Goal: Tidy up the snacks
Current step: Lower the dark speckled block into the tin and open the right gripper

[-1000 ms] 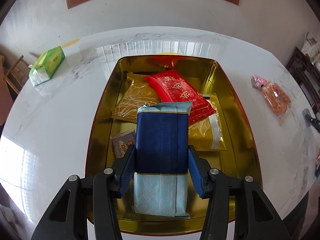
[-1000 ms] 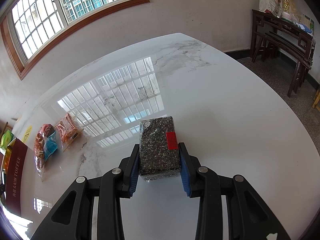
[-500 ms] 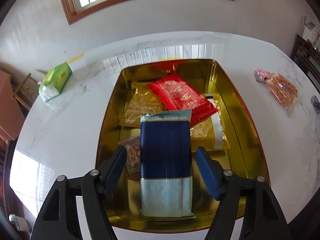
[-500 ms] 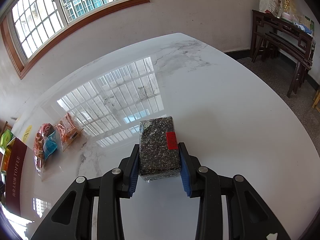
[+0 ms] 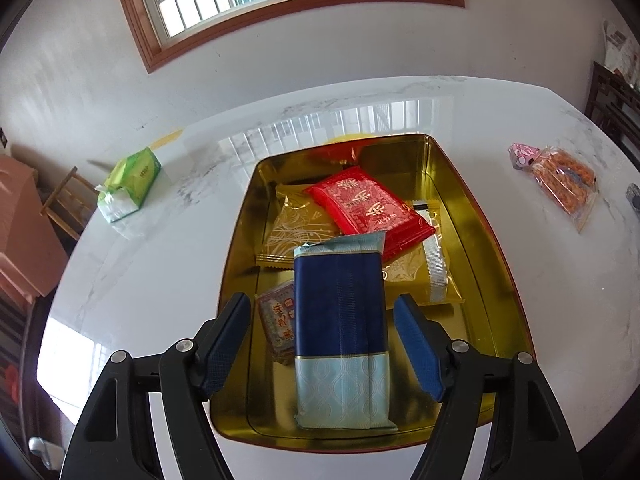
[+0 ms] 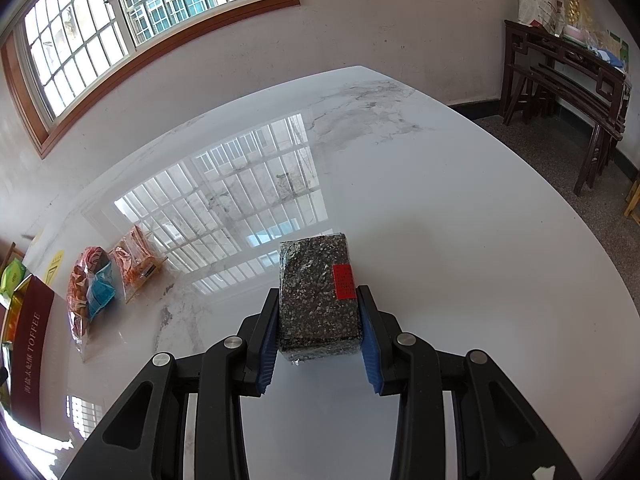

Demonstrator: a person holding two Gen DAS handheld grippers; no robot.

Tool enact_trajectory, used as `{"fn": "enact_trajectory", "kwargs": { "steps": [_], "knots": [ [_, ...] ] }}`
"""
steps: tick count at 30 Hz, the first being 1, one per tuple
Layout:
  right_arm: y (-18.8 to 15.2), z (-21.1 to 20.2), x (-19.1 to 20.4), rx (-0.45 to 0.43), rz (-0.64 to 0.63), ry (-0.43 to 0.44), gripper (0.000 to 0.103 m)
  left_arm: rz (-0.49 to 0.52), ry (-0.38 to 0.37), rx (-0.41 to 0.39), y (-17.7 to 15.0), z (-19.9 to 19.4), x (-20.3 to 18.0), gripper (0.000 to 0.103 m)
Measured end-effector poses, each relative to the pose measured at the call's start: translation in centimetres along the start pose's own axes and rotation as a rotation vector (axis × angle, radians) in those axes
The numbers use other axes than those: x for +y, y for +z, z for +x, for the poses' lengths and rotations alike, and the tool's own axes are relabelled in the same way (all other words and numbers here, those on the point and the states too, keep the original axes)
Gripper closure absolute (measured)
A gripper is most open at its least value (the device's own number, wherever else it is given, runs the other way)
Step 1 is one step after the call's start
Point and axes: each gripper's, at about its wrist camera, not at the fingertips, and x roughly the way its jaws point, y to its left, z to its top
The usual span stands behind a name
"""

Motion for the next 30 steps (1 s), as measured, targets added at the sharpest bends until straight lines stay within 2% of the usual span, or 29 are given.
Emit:
{"fn": "enact_trajectory", "kwargs": {
  "steps": [10, 16, 23, 30],
  "knots": [
    [-1.1, -0.9, 0.8, 0.000, -0.009, 0.022, 0.070, 0.014, 0.026, -0.048, 0.2, -2.2, 0.4, 0.024],
    [-2.7, -1.9, 2.4, 0.015, -0.029, 0.068, 0.070, 0.000, 0.026, -0.054, 0.1, -2.8, 0.9, 0.021],
    [-4.3, -3.7, 5.4, 0.037, -0.020, 0.185, 0.071, -0.055, 0.020, -0.035, -0.7, -3.0, 2.4, 0.021],
    [-4.6, -7.4, 13.0, 0.023, -0.127, 0.353, 0.071, -0.132, -0.004, -0.011, -2.1, -3.6, 5.1, 0.020]
  ]
}}
